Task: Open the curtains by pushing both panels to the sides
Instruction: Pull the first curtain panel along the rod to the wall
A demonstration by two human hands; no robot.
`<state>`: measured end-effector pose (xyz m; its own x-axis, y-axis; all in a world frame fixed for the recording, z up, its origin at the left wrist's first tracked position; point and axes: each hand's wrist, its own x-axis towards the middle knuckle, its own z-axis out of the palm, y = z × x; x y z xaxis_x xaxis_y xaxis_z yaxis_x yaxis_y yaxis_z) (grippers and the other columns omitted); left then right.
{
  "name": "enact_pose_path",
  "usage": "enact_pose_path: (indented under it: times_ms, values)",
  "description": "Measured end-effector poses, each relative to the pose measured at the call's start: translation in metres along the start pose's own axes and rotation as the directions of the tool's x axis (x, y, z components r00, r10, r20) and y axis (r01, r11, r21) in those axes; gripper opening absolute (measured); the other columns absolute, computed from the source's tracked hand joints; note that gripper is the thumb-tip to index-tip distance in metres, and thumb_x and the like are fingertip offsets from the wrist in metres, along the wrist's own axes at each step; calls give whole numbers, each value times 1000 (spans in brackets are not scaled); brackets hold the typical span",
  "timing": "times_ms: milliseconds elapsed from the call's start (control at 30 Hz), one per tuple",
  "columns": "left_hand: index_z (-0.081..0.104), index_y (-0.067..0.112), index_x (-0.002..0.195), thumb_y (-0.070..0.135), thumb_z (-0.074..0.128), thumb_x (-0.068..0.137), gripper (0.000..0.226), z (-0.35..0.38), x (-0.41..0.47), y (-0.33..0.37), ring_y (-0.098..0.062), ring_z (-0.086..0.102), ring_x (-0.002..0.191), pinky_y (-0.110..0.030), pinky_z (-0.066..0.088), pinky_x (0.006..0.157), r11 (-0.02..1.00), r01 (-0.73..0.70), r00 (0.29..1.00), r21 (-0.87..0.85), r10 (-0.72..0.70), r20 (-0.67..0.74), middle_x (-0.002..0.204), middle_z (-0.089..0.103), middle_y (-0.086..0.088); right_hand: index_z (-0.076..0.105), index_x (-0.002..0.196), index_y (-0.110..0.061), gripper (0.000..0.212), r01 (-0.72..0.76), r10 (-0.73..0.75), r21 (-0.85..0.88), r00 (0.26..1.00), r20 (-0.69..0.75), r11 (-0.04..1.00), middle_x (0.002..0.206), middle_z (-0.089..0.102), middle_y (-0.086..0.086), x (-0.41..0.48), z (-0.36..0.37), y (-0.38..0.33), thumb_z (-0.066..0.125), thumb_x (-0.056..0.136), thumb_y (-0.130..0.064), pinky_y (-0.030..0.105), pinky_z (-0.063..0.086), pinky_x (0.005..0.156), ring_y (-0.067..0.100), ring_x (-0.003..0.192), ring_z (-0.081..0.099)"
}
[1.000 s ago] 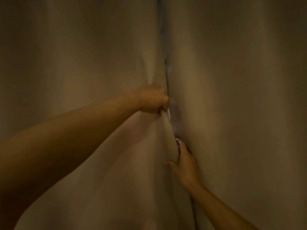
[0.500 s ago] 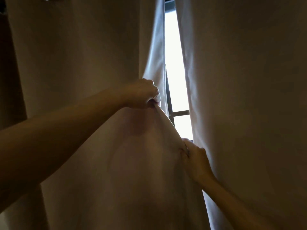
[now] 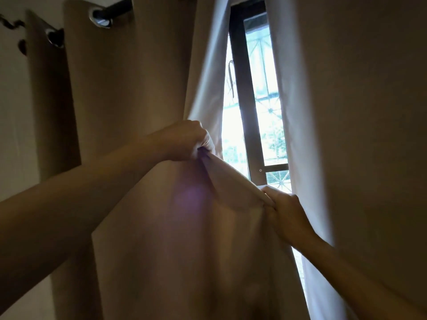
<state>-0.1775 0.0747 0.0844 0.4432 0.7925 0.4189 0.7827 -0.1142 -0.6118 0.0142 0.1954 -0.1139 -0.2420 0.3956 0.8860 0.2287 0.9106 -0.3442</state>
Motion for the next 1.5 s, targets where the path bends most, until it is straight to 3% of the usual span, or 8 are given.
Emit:
enact_pose_path:
  times_ms: [167,300,433,667,833,1167,1400,1500]
  values:
    - [77,31,98,7,57,68,42,4,-14,-9,-14,69,73,-33,55,64,999,52,999,-14,-52,14,85,77,5,66,82,-21,16,47,-47,-7,998,30,999,66,65,-12,11,4,-7,53,90,-22,15,47,52,-8,59,59]
    - [77,32,97,7,61,71,39,8,-23,-17,-13,69,73,-31,54,63,995,96,995,-13,-96,-15,85,78,6,64,73,-18,28,84,-85,32,996,38,996,60,59,-15,18,9,-15,46,85,-36,7,38,50,-7,53,55]
    - [78,28,96,5,58,73,38,7,-32,-22,-15,70,77,-30,54,66,994,104,995,-22,-104,-5,88,78,6,65,74,-19,16,84,-85,7,995,60,996,57,53,-21,23,19,-17,58,87,-14,6,42,52,-6,55,55]
    - [78,28,99,8,56,75,39,10,-50,-37,-15,70,86,-25,50,70,989,145,989,-7,-145,9,96,78,8,61,75,-16,11,45,-42,-29,992,117,999,56,62,0,32,37,-27,49,76,-16,38,48,55,20,55,60]
    - [78,25,98,3,57,71,41,14,-62,-51,-13,69,81,-30,54,71,984,173,985,-44,-172,34,92,78,7,61,75,-17,15,15,-11,-22,989,148,1000,55,60,0,36,47,-40,53,77,-4,32,44,55,13,52,54]
    - [78,21,96,5,57,70,38,21,-88,-85,-14,70,83,-31,55,72,983,173,985,-67,-172,16,90,79,3,61,79,-17,18,32,-27,-22,981,191,999,61,66,2,46,79,-65,46,69,-15,35,48,58,17,60,63]
    - [78,25,99,3,58,70,41,34,-108,-113,-14,70,85,-33,56,74,980,188,982,-60,-187,25,91,78,4,58,73,-20,14,17,-9,-40,985,172,999,52,55,-2,49,109,-82,55,75,-7,21,39,50,-3,48,50]
    - [77,26,98,4,59,68,42,41,-116,-126,-13,70,84,-34,56,73,979,198,980,-57,-198,8,90,78,5,59,76,-16,9,15,-13,-14,986,167,1000,57,61,4,51,121,-87,51,71,-16,27,43,54,-2,48,44]
